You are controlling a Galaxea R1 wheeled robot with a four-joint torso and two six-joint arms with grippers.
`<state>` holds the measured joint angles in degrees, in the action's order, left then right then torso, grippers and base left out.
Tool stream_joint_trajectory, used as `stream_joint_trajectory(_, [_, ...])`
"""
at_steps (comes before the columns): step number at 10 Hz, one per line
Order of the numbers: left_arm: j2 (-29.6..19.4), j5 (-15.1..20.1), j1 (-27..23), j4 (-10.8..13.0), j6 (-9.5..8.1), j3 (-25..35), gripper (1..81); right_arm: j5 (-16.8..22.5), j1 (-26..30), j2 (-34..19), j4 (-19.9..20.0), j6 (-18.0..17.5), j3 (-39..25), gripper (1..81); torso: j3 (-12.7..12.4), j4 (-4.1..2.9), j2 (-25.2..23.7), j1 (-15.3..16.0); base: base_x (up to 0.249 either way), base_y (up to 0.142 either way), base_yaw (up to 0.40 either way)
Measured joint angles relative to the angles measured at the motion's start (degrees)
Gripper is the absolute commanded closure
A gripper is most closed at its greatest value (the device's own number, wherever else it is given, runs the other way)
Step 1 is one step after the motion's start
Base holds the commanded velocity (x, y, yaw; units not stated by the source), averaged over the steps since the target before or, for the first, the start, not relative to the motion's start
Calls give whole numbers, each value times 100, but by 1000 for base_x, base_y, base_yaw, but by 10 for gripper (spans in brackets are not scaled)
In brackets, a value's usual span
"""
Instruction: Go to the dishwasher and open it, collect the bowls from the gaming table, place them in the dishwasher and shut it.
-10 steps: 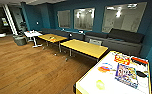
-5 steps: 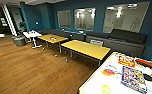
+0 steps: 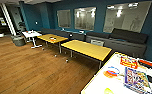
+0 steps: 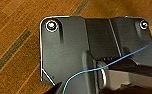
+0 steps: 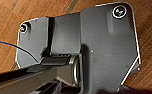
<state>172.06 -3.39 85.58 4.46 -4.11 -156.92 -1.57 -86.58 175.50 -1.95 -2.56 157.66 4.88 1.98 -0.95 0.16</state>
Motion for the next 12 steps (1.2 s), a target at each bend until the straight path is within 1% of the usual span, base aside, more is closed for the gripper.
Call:
stream_joint_trajectory(2, [7, 30, 85, 0, 0, 7, 10, 12, -60, -22, 0, 0, 0, 10, 0, 0, 0, -6, 0, 0, 0])
stream_joint_trajectory(5, [2, 33, 76, 0, 0, 7, 10, 9, -41, -13, 0, 0, 0, 10, 0, 0, 0, -6, 0, 0, -32])
stream_joint_trajectory(8, [-1, 34, 67, 27, 1, 7, 10, 9, -41, -11, 0, 0, 0, 10, 0, 0, 0, -6, 0, 0, -306])
stream_joint_trajectory(10, [0, 39, 91, 33, 1, 7, 10, 6, -30, -16, 0, 0, 0, 10, 0, 0, 0, -9, 0, 0, -395])
stream_joint_trajectory(11, [-1, 96, 133, 50, 1, 7, 10, -7, -7, -28, 2, 0, 0, 10, 0, 0, 0, -9, 0, 0, -397])
stream_joint_trajectory(12, [-17, 56, 52, 57, 0, 7, 10, 9, -39, -13, 0, -2, 0, 10, 0, 0, 0, -6, 0, 0, -397])
